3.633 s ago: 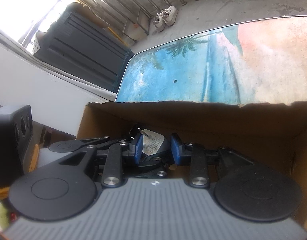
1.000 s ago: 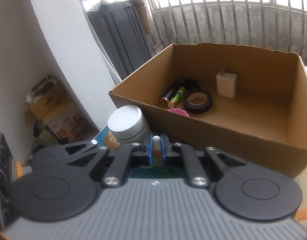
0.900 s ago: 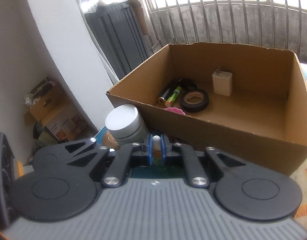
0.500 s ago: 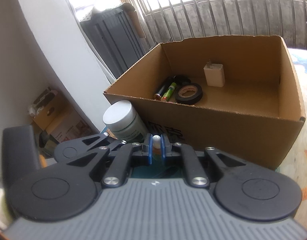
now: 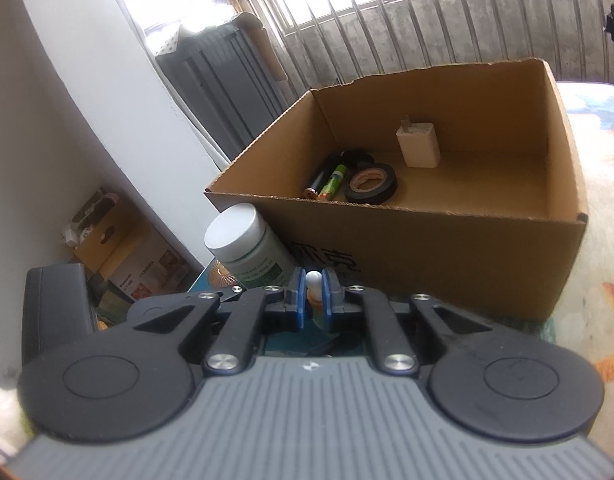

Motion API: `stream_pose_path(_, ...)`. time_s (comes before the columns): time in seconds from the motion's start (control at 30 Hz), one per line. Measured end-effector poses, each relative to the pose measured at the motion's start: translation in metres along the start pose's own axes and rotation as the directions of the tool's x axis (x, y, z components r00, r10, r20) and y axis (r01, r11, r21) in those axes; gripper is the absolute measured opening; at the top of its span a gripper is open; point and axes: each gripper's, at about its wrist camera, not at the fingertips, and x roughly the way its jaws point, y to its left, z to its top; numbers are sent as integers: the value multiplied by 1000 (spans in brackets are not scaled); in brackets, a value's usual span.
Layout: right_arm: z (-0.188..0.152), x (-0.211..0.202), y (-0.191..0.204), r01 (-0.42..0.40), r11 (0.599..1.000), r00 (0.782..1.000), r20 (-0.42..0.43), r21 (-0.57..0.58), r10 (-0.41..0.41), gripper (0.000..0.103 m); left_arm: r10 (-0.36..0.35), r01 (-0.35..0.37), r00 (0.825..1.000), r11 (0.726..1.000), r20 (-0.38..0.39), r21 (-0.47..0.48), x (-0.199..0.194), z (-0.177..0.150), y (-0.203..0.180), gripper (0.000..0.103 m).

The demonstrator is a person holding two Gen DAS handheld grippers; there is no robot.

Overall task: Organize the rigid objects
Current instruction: 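Carry the dropper bottle with the right gripper into the box and release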

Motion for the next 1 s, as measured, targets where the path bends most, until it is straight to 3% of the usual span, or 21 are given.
stream_pose_path(0.2, -1, 3, -4, -4, 999, 1000, -11, 36, 4, 11, -1, 1, 1000, 1000, -6, 25, 1, -6, 2, 37)
stream_pose_path(0.53, 3, 4, 8, 21, 999, 1000, -17, 32, -20, 10, -18, 18, 1000, 999, -8, -34, -6, -17, 20, 33)
stream_pose_path(0.73, 13, -35, 39, 31, 999, 998, 53, -29, -30, 10, -6, 8, 996, 1000, 89, -26, -52, -12, 25, 34)
stream_pose_path(1.0, 52, -86, 68, 34, 992, 983, 183, -119, -12, 9, 5, 7, 972, 999, 236, -50, -105, 7, 46, 34)
